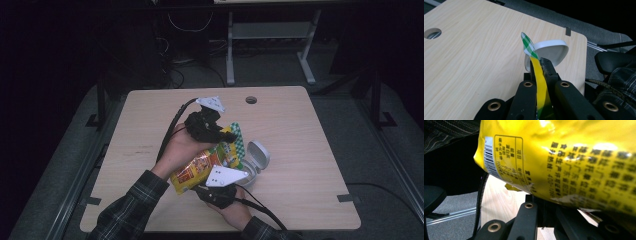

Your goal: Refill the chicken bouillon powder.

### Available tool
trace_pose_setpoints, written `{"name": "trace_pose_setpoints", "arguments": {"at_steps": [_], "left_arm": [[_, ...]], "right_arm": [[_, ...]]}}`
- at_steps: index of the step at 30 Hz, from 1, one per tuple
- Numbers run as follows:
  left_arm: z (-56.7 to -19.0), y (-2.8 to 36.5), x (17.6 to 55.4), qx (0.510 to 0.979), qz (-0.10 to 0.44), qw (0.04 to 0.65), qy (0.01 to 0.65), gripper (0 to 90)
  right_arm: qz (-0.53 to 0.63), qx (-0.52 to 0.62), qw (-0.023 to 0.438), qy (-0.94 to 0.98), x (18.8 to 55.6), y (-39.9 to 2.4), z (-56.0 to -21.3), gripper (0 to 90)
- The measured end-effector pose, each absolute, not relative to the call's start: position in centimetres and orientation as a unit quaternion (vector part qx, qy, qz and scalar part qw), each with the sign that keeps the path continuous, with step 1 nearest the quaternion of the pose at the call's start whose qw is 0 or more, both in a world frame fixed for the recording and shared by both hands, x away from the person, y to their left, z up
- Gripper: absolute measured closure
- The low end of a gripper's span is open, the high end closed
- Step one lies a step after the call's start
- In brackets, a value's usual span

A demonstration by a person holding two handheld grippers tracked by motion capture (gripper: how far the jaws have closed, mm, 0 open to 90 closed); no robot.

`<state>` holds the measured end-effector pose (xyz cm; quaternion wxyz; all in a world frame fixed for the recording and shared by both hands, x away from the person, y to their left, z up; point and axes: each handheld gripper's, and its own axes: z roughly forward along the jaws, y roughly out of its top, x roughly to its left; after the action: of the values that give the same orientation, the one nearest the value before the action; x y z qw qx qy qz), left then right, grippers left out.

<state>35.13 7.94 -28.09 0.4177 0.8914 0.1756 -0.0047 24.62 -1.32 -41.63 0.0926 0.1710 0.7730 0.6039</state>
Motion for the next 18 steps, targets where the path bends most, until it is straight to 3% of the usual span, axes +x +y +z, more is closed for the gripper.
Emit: {"name": "trace_pose_setpoints", "arguments": {"at_steps": [18], "left_arm": [[-28.37, 7.04, 35.48, 0.902, -0.011, 0.390, 0.185, 90.0]], "right_arm": [[0.607, 0.170, 0.088, 0.771, 24.46, -1.33, -41.64, 90.0]]}}
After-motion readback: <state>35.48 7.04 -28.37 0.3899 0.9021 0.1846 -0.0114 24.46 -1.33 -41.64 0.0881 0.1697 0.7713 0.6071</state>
